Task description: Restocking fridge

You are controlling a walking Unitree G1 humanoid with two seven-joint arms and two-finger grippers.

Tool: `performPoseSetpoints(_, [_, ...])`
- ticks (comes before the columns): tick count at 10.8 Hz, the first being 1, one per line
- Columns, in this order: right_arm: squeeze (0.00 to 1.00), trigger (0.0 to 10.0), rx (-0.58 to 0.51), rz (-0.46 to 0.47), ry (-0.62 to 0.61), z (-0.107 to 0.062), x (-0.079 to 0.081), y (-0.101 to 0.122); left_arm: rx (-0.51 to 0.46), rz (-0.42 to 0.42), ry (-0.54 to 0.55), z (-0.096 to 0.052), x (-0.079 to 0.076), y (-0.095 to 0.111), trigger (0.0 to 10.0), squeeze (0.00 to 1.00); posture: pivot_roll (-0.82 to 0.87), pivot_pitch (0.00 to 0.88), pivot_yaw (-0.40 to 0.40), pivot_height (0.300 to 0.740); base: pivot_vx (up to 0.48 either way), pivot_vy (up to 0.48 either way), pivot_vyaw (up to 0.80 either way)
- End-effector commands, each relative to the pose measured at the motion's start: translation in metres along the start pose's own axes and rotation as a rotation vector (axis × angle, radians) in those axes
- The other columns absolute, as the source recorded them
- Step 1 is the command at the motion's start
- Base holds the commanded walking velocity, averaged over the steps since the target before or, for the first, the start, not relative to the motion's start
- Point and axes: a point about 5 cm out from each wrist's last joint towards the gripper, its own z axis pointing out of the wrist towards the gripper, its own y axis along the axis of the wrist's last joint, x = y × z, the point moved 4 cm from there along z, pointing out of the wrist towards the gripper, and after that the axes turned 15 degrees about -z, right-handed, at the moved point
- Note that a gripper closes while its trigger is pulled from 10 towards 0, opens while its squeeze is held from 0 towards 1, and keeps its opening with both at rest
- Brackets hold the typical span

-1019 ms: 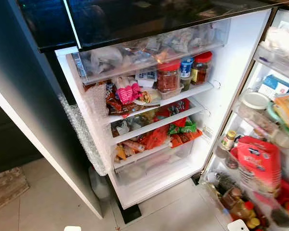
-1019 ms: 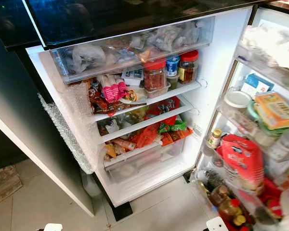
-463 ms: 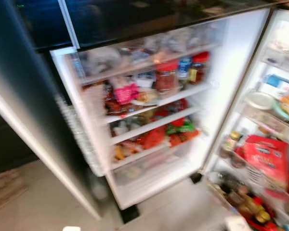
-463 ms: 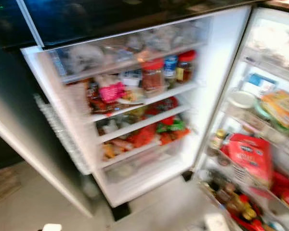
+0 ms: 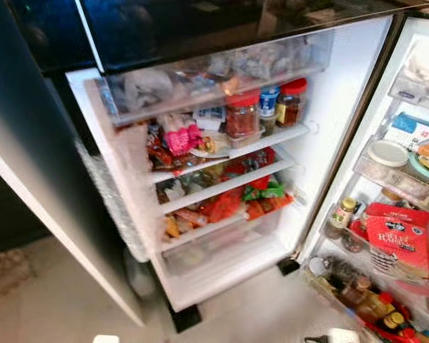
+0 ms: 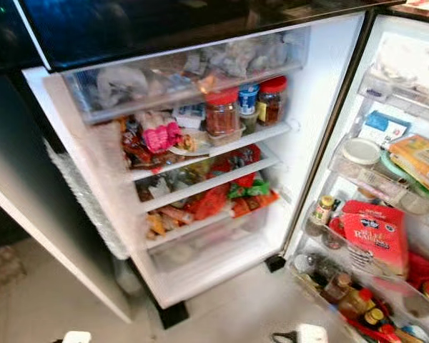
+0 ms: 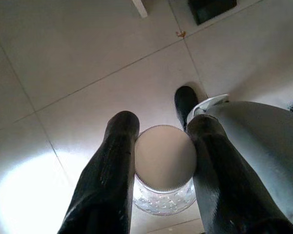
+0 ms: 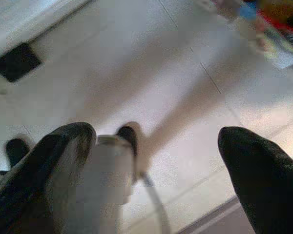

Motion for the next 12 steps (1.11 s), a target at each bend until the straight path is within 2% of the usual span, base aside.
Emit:
performPoseSetpoints(1, [0.0, 10.0, -0.001, 0.011, -0.012, -0.001, -0.006, -0.001, 0.007, 0.008, -0.004, 0.0, 0.0, -0.003, 10.0, 0.0, -0.06, 0.0, 0.034, 0.74, 0.0, -0.27, 0.0])
performPoseSetpoints(7, [0.0, 10.0, -0.006, 0.001, 0.01, 0.001, 0.001, 0.008, -0.04, -0.017, -0.009, 0.002, -0.002, 0.016, 10.0, 0.0, -0.05, 0.0, 0.043, 0.74, 0.0, -0.27, 0.0])
performPoseSetpoints(12, [0.0, 10.0, 0.006, -0.032, -0.002, 0.0, -0.012, 0.005, -0.099, -0.033, -0.057, 0.0, -0.012, 0.014, 10.0, 0.0, -0.08, 0.0, 0.018, 0.74, 0.0, -0.214, 0.0])
